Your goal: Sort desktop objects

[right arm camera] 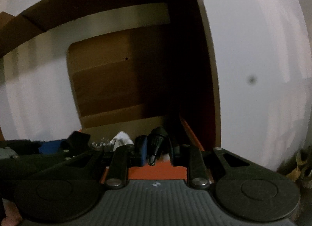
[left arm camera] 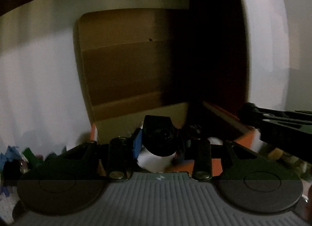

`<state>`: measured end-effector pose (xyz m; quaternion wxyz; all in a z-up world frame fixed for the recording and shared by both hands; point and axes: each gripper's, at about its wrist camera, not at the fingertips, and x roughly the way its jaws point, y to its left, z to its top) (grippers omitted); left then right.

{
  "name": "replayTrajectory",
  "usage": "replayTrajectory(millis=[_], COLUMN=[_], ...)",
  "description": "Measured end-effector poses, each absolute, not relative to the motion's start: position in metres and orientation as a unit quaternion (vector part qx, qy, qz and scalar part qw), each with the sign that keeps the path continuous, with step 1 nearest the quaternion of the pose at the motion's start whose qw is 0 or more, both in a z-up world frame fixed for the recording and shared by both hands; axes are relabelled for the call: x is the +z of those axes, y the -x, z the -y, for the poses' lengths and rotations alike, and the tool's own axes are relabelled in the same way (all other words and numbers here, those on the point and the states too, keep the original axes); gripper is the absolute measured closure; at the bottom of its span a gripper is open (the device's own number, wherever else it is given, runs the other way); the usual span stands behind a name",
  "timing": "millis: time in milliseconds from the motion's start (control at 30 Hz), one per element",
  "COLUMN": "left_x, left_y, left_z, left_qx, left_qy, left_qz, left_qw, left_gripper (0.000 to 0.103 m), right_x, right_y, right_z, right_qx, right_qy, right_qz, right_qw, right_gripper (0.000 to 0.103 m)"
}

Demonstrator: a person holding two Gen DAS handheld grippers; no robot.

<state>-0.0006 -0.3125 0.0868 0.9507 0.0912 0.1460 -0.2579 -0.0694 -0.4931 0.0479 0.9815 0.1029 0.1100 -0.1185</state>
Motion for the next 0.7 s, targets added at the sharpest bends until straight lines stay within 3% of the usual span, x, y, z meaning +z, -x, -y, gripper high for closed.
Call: replayTrajectory(millis=[700], left_x=[0.072], left_y=[-0.091], left_z=[0.333], left_qx=[-0.215], left_qy=[-0.089], left_qz=[-0.191], left_qw=[0.954], left_gripper=[0.065], right_x=[0.035], right_y=[-0.076], right_z=[0.520], right_qx=[-0.124], right_qy=[-0.093], right_qz=[-0.182], right_qw=[0.971], right_gripper=[0.083])
